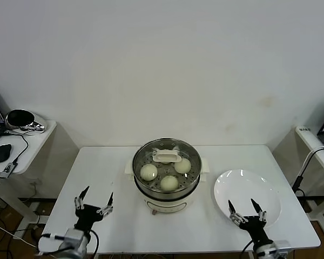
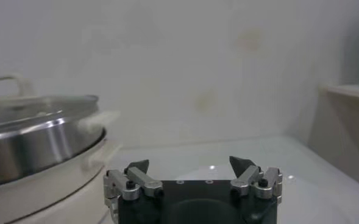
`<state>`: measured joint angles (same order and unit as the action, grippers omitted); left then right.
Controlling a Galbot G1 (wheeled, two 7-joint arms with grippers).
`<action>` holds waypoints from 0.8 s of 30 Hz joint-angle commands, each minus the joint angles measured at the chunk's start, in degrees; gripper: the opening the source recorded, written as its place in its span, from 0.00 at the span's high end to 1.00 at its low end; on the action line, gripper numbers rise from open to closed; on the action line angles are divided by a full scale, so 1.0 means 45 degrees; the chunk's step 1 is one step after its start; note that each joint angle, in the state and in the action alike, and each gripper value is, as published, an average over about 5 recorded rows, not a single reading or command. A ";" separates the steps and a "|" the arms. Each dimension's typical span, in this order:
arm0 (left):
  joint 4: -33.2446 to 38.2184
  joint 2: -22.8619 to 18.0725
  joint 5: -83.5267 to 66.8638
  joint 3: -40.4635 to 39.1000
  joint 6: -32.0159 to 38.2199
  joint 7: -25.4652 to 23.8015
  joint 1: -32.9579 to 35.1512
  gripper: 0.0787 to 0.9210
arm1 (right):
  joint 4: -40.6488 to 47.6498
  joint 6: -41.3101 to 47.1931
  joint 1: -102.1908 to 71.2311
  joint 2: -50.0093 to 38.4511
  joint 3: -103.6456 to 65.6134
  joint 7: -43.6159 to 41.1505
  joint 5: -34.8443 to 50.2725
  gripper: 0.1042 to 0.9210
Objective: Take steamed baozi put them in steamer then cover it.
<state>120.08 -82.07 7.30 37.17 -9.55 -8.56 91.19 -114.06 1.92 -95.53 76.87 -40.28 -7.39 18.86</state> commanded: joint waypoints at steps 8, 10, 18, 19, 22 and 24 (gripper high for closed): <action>-0.0380 -0.0120 -0.2901 0.1164 0.2711 0.0099 0.1909 0.12 | -0.0766 0.0206 -0.1051 -0.0167 0.0209 0.0186 -0.0514 0.12; -0.0323 -0.0109 -0.2912 0.1152 0.2720 0.0084 0.1971 0.12 | -0.0761 0.0176 -0.1047 -0.0110 0.0227 0.0147 -0.0545 0.12; -0.0206 -0.0113 -0.2862 0.1007 0.2764 0.0080 0.2036 0.12 | -0.0699 -0.0346 -0.1066 0.0092 0.0149 0.0094 -0.0684 0.12; -0.0201 -0.0103 -0.2807 0.0964 0.2803 0.0138 0.2039 0.12 | -0.0740 -0.0375 -0.1045 0.0156 0.0105 0.0117 -0.0683 0.12; -0.0206 -0.0072 -0.2482 0.0847 0.2963 0.0357 0.2008 0.12 | -0.0852 -0.0290 -0.0988 0.0341 0.0029 0.0343 -0.0681 0.12; -0.0217 -0.0055 -0.2311 0.0828 0.3011 0.0443 0.1963 0.12 | -0.0894 -0.0265 -0.0993 0.0441 0.0011 0.0495 -0.0728 0.12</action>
<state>119.31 -82.35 -3.85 40.74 1.95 -7.84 99.41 -117.15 1.45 -99.60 77.61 -39.80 -6.81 16.13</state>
